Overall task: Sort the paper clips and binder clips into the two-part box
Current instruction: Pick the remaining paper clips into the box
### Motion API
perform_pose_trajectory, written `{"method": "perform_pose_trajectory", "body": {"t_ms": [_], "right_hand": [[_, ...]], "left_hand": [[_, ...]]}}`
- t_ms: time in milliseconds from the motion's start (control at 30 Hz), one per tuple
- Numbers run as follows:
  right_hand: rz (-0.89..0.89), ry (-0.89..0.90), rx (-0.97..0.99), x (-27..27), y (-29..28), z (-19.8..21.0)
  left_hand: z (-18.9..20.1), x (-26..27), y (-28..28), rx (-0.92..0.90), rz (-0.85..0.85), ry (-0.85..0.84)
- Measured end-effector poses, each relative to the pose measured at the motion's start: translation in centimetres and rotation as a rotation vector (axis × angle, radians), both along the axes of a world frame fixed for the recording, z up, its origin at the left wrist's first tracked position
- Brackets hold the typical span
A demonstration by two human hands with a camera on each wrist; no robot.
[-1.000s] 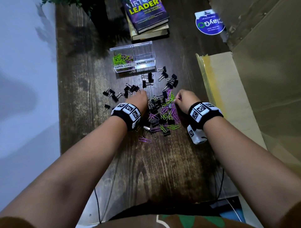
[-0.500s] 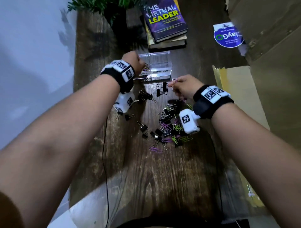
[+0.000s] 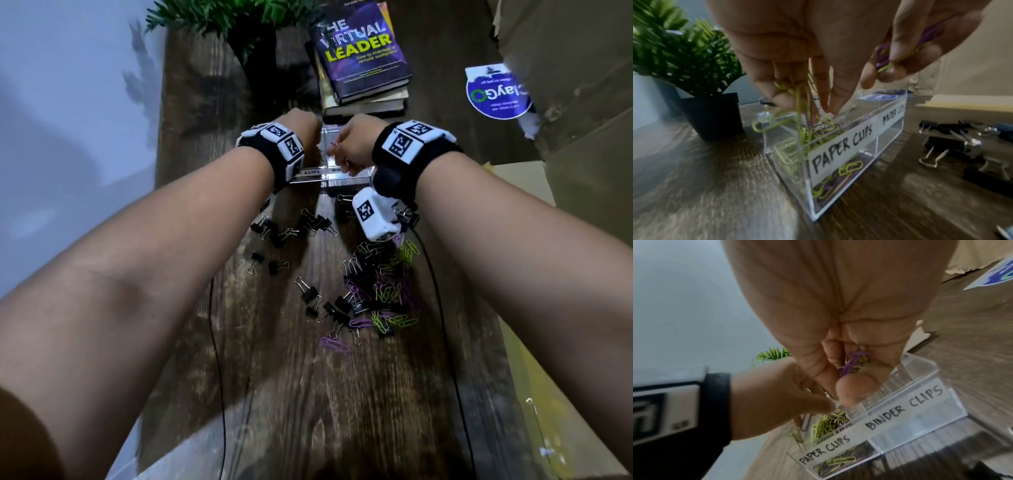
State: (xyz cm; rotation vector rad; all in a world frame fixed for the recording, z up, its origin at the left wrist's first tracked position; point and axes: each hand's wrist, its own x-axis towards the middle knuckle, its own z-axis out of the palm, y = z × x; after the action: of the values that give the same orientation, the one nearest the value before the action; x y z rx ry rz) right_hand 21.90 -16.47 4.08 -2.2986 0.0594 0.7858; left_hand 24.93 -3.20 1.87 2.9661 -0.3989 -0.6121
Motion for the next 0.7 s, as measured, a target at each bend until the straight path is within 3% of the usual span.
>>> {"method": "perform_pose_trajectory", "body": {"t_ms": [100,167,333,400,467,533,600,700], "right_hand": [[0.007,-0.022,-0.005,1.0,0.8,-0.2],[0.017,-0.034,-0.01,1.7,1.7,-0.4],[0.075,-0.065,-0.087,2.7,3.7,-1.1],[0.088,-0.096,-0.142,2.7,4.6,-1.3],[0.162,-0.127,-0.259,3.3,5.2,-2.2],[0.266,-0.167,-0.431,6.1,5.0,-5.9],[0.29,-0.195,-0.479,7.6,5.1,-8.0],[0.286,-0.249,-0.472,4.2,6.3,-3.0]], "left_hand": [[0.0,-0.3,1.5,-0.216,0.074,-0.115],[0.0,-0.6,2.6,-0.405,0.227,-0.129],[0.0,-1.1,3.9,-0.98,0.706,0.085],[-0.1,-1.3,3.8,-1.02,0.763,0.133],[-0.5,-1.5,3.7,-0.95,0.723,0.104],[-0.9,-1.9,4.0,-0.816,0.632,0.049],[-1.0,-2.3,4.1,-0.763,0.584,0.02],[-0.5,-2.9,4.4,-0.874,0.666,-0.011]]}}
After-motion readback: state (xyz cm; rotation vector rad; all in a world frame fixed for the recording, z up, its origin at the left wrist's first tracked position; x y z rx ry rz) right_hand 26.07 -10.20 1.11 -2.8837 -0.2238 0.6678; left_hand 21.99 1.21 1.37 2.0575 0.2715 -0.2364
